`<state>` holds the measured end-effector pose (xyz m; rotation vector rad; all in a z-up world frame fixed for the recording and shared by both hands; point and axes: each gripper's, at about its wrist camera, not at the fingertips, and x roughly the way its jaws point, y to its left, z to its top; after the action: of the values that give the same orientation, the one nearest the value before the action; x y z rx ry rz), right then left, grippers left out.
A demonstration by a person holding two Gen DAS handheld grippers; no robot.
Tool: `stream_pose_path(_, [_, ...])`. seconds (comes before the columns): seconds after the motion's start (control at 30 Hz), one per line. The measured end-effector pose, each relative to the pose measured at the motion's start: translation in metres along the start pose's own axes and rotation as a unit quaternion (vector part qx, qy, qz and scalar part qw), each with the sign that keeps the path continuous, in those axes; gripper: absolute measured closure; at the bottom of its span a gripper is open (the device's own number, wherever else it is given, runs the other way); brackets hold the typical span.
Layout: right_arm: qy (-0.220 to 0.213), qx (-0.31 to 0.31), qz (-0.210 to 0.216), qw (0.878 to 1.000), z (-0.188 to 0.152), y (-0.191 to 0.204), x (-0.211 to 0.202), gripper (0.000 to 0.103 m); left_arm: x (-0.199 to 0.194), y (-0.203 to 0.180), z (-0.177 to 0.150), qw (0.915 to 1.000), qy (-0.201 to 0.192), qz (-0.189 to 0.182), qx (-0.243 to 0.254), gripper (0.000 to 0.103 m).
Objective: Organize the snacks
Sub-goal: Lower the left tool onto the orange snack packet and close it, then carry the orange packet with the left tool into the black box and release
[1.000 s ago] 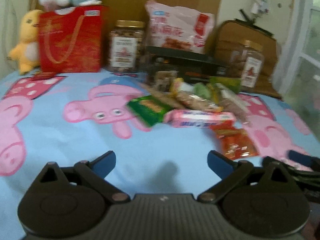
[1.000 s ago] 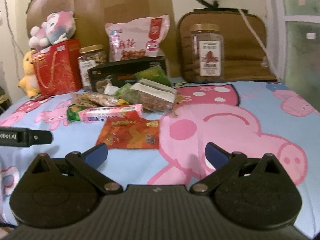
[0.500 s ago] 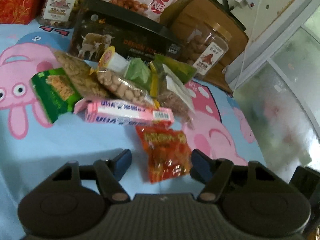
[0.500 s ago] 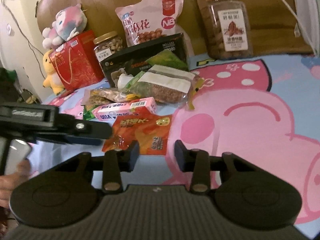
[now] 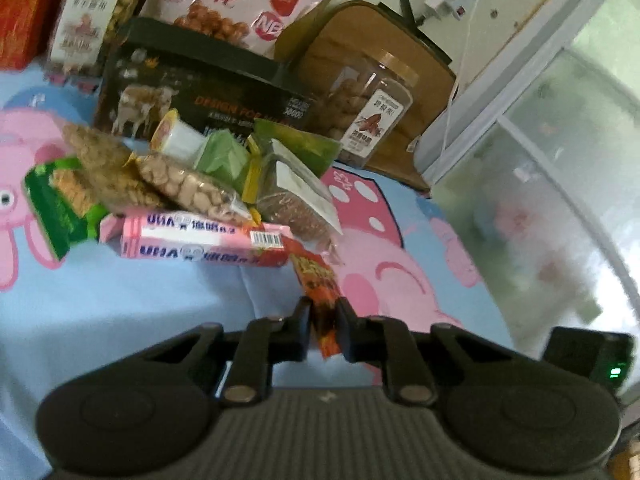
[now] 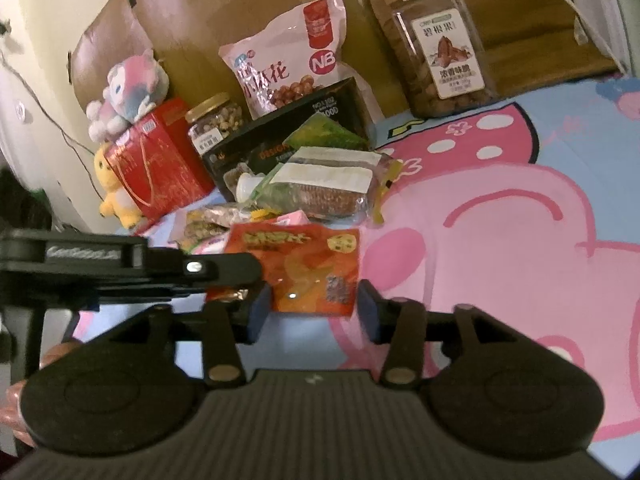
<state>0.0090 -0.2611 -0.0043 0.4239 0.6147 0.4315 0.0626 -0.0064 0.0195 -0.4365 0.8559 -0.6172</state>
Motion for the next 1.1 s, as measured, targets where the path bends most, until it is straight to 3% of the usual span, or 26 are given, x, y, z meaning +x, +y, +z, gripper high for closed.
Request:
stream_pose_path(0.1, [0.0, -0.018, -0.002, 1.0, 0.0, 0.009, 0.006, 0.034, -0.007, 0.009, 0.0, 0.9999, -0.005, 0.002, -0.01, 0.09])
stream_pose_path(0.2, [0.013, -0.061, 0.006, 0.998, -0.003, 0.024, 0.013, 0.015, -0.016, 0.02, -0.002, 0.9997, -0.005, -0.02, -0.012, 0.09])
stream_pose_path(0.3, [0.032, -0.079, 0.033, 0.996, -0.003, 0.034, 0.021, 0.013, -0.024, 0.033, -0.006, 0.9998, -0.002, -0.01, -0.019, 0.09])
stream_pose_path(0.47, [0.048, -0.193, 0.011, 0.98, -0.017, 0.068, 0.036, 0.015, -0.036, 0.063, -0.014, 0.9974, -0.003, -0.014, -0.07, 0.09])
stream_pose_path(0.6, [0.051, -0.283, -0.021, 0.958, -0.03, 0.092, 0.045, 0.037, -0.042, 0.077, -0.017, 0.9961, -0.01, -0.01, -0.087, 0.09])
stream_pose_path(0.63, [0.049, -0.293, -0.007, 0.955, -0.032, 0.094, 0.044, 0.063, -0.043, 0.077, -0.017, 0.996, -0.011, -0.01, -0.088, 0.09])
stream_pose_path(0.67, [0.046, -0.296, -0.005, 0.954, -0.034, 0.098, 0.043, 0.067, -0.045, 0.077, -0.017, 0.9962, -0.013, -0.006, -0.086, 0.09])
stream_pose_path(0.7, [0.041, -0.302, -0.009, 0.952, -0.037, 0.101, 0.043, 0.079, -0.046, 0.076, -0.017, 0.9965, -0.014, -0.005, -0.083, 0.09])
stream_pose_path(0.73, [0.034, -0.312, -0.019, 0.949, -0.039, 0.104, 0.044, 0.1, -0.048, 0.075, -0.016, 0.9966, -0.013, -0.011, -0.08, 0.09])
stream_pose_path(0.77, [0.031, -0.319, -0.032, 0.947, -0.04, 0.105, 0.044, 0.101, -0.05, 0.074, -0.014, 0.9967, -0.015, -0.014, -0.078, 0.09])
stream_pose_path(1.0, [-0.038, -0.304, -0.01, 0.952, -0.024, 0.114, 0.021, 0.099, -0.077, 0.051, 0.001, 0.9978, -0.053, -0.031, -0.025, 0.091])
stream_pose_path(1.07, [-0.04, -0.26, 0.009, 0.965, -0.011, 0.103, 0.02, 0.084, -0.079, 0.05, 0.005, 0.998, -0.059, -0.018, -0.01, 0.091])
stream_pose_path(1.1, [-0.028, -0.229, 0.022, 0.973, -0.003, 0.095, 0.025, 0.055, -0.077, 0.053, 0.005, 0.9982, -0.059, -0.008, -0.007, 0.091])
